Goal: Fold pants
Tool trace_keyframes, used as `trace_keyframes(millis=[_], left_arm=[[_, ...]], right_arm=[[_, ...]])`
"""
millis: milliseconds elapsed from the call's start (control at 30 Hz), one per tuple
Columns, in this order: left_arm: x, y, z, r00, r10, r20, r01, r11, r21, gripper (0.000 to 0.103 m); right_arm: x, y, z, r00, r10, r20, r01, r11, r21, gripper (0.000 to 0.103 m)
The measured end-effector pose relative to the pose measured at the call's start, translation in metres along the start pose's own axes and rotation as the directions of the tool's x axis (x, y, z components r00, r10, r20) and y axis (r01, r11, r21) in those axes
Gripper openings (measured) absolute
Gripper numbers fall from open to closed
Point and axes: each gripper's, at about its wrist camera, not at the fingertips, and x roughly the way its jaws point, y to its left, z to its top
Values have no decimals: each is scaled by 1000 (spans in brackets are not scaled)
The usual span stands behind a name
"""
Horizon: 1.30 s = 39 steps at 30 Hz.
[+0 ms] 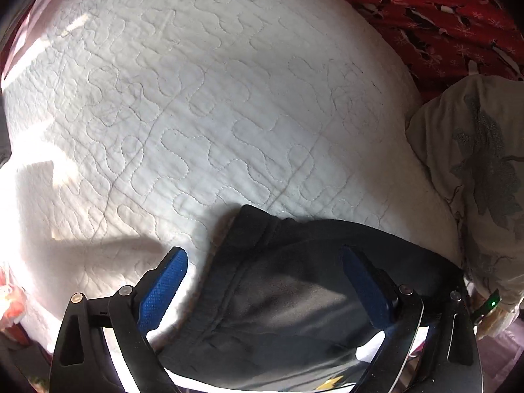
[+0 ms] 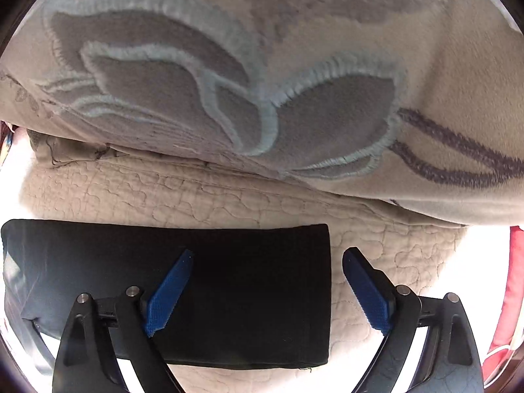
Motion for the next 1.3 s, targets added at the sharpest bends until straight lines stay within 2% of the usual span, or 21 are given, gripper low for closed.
trace_keyframes(millis=[100, 200, 300, 367, 433, 467, 500, 533, 567, 633, 767, 967, 1000, 1100, 1133, 1200, 1267, 1300], left_arm=[[25, -6, 4, 999, 12, -45, -10, 999, 40, 95], [43, -17, 7, 999, 36, -29, -34, 995, 92, 94], [49, -28, 4, 998, 49, -28, -45, 992, 118, 91], [51, -25, 2, 999, 40, -34, -36, 992, 121, 75], [48, -21, 4, 998, 51, -47, -46, 993, 111, 53], [36, -13, 12, 997, 44, -59, -37, 994, 105, 47], [37, -10, 10, 997, 39, -73, -33, 995, 92, 37], [37, -8, 5, 996, 35, -82, -28, 997, 77, 36], [35, -5, 5, 996, 40, -78, -34, 997, 71, 34], [29, -7, -1, 997, 64, -52, -60, 995, 78, 32], [10, -8, -12, 995, 97, 16, -98, 989, 108, 31], [-15, -20, -41, 977, 156, 147, -183, 964, 193, 30], [-22, -33, -49, 973, 162, 162, -194, 959, 207, 30], [-30, -36, -62, 968, 170, 186, -214, 944, 250, 30], [-40, -40, -65, 964, 187, 188, -232, 937, 261, 30], [-52, -47, -65, 963, 203, 178, -246, 933, 264, 30], [-53, -47, -65, 964, 200, 177, -242, 934, 264, 30], [-56, -55, -59, 963, 201, 179, -243, 933, 264, 30]], right_arm=[[2, 1, 4, 1000, -3, -2, 3, 1000, 8, 93], [7, 8, 5, 1000, -12, -9, 12, 1000, 6, 93], [12, 6, 7, 1000, 13, -6, -13, 1000, 9, 91], [13, 2, 2, 999, 38, -10, -38, 999, 6, 81], [12, 7, 2, 999, 45, -13, -45, 999, -10, 66], [10, 10, 2, 999, 47, -11, -47, 999, -23, 60], [9, 13, 3, 999, 52, -15, -53, 998, -33, 43], [7, 16, 4, 998, 52, -19, -53, 998, -42, 29], [5, 19, 4, 998, 53, -19, -54, 997, -53, 26], [-1, 23, 0, 998, 61, -23, -62, 996, -69, 10], [-27, 22, -4, 997, 77, 22, -75, 995, -69, 7], [-68, 20, -14, 992, 79, 93, -70, 993, -100, 7], [-73, 19, -16, 991, 82, 102, -71, 992, -107, 7], [-84, 21, -21, 989, 94, 115, -81, 990, -119, 7], [-85, 12, -22, 990, 96, 99, -85, 990, -109, 7], [-79, -3, -21, 997, 30, 65, -27, 998, -51, 8], [-63, -23, -21, 999, 34, 25, -35, 997, 64, 14], [-58, -32, -22, 999, 29, 25, -31, 993, 118, 22]])
